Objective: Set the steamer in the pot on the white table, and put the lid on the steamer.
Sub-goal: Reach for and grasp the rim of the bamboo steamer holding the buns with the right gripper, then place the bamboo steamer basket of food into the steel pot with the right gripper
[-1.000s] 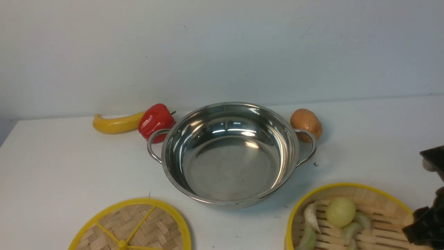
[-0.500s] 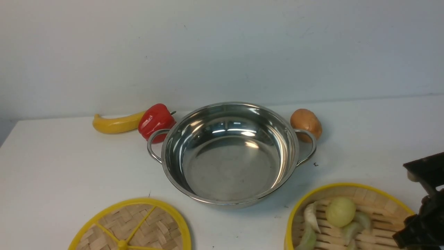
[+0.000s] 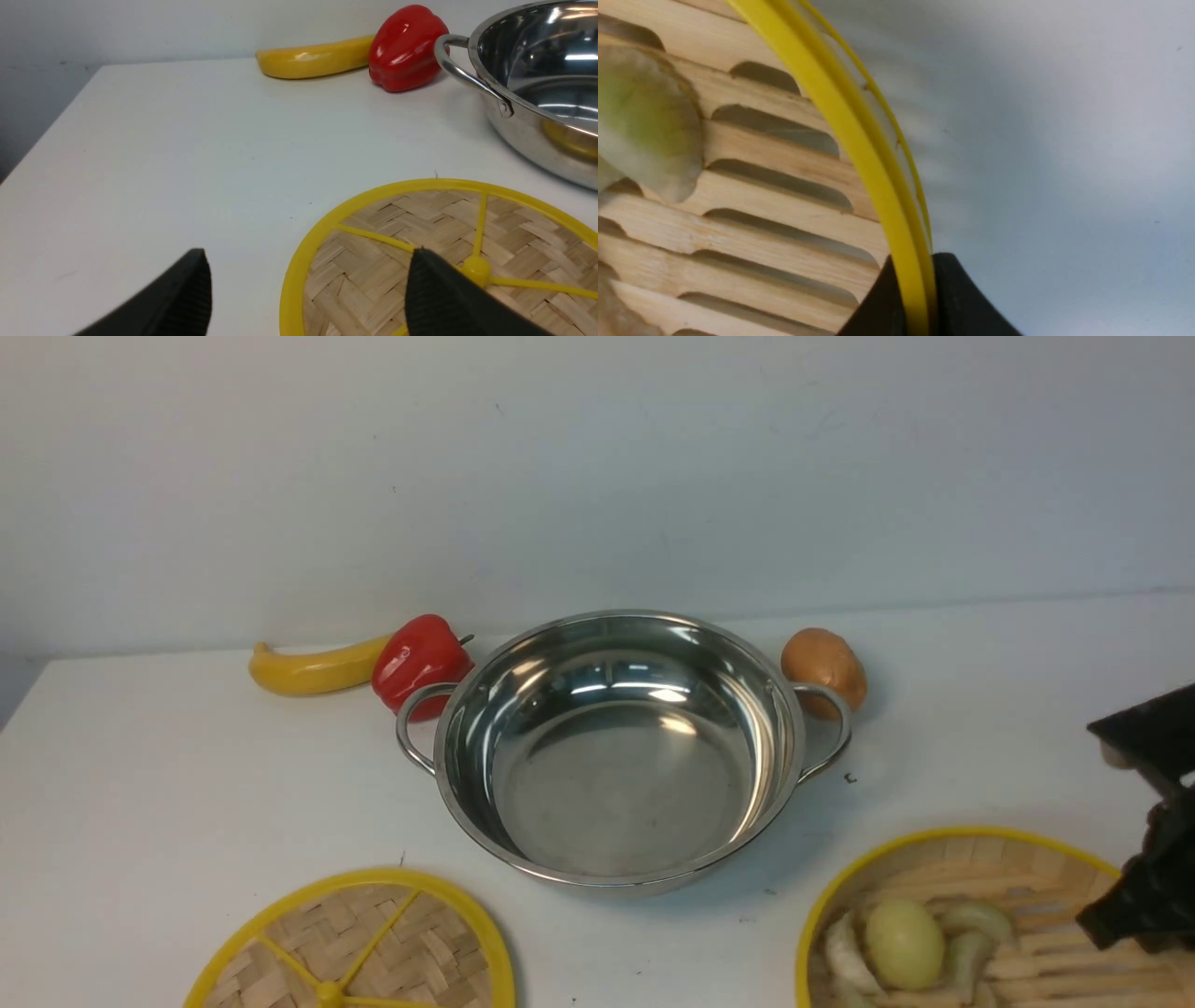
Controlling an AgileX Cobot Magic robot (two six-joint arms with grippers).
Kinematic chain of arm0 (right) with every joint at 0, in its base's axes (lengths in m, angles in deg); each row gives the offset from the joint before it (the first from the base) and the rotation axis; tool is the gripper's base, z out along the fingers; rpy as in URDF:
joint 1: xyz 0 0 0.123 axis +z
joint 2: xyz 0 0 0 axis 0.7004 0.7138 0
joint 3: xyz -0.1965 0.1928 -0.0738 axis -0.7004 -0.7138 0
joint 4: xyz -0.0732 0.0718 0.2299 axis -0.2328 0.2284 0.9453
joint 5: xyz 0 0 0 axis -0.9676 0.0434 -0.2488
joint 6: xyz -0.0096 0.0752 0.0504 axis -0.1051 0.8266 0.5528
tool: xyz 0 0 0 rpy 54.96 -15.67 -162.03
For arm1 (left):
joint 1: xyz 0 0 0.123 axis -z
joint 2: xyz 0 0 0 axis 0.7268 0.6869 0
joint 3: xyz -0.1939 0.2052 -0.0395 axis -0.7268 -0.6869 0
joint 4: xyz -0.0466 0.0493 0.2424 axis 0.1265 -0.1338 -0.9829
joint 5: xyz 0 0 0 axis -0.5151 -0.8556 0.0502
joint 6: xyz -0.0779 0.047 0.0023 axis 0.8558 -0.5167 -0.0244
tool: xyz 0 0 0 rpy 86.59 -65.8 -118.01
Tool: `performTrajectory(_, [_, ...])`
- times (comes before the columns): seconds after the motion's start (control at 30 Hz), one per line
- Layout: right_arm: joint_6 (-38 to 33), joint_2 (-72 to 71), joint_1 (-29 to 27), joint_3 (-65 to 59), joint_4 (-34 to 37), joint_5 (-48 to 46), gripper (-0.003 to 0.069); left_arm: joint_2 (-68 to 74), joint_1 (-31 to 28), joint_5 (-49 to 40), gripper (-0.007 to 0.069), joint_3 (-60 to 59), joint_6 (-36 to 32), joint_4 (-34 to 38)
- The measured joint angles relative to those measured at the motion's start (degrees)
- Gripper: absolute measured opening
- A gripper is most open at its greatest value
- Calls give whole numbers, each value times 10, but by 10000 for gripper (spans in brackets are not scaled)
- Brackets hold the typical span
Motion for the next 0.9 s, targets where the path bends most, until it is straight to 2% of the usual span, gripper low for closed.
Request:
performTrajectory(0.23, [-36, -1, -25, 131, 12, -102, 57, 0, 0, 0, 514, 0, 0, 0])
performTrajectory(0.53, [-87, 25, -25, 256, 103, -172, 57, 0, 0, 0, 514, 0, 0, 0])
performTrajectory(0.6, [-94, 55, -18, 300, 123, -190, 57, 0, 0, 0, 514, 0, 0, 0])
performTrajectory(0.77, [-95, 130, 18, 396, 117, -192, 57, 0, 0, 0, 514, 0, 0, 0])
performTrajectory(0.9, [-91, 218, 72, 530, 97, -193, 57, 0, 0, 0, 514, 0, 0, 0])
